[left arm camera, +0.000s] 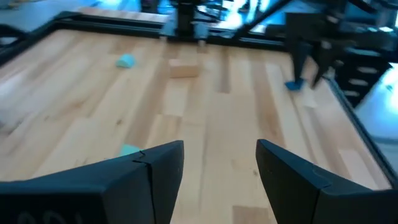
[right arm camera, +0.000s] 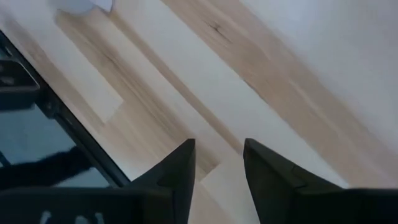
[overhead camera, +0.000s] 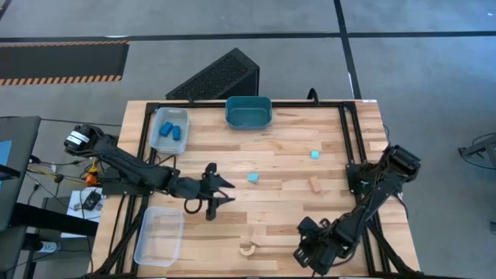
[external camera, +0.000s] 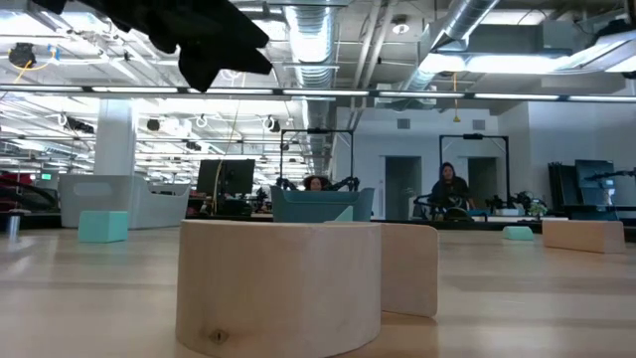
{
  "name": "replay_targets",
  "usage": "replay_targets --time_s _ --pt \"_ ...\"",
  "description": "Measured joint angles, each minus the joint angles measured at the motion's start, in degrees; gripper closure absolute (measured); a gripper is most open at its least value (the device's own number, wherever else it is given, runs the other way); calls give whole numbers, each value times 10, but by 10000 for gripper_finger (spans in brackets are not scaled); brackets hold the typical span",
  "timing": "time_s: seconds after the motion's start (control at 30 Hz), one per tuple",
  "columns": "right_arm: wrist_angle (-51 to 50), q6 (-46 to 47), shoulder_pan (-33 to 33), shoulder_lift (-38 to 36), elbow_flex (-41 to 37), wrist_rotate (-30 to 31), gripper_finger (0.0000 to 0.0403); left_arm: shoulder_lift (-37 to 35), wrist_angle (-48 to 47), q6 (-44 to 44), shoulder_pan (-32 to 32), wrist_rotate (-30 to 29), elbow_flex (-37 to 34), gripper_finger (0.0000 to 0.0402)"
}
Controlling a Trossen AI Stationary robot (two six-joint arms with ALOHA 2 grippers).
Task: Sort & place blocks by color
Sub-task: Put the blue block into the gray bin
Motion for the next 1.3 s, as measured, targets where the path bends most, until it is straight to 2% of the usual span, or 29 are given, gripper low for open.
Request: replay_targets --time_s 0.2,0.47,0.83,1.1,1.3 --pt "-9 -72 -25 0 0 -16 224 0 9 -28 19 -17 0 212" --pt "-20 -76 -37 0 -1 -17 226 0 8 -20 45 -29 0 212" --pt "-23 19 11 0 -1 -18 225 0 6 18 55 -20 0 212" --pt "-21 81 19 0 -2 -18 227 0 14 18 94 -18 0 212" --pt "-22 94 19 0 -2 -18 231 -25 41 26 108 33 0 212"
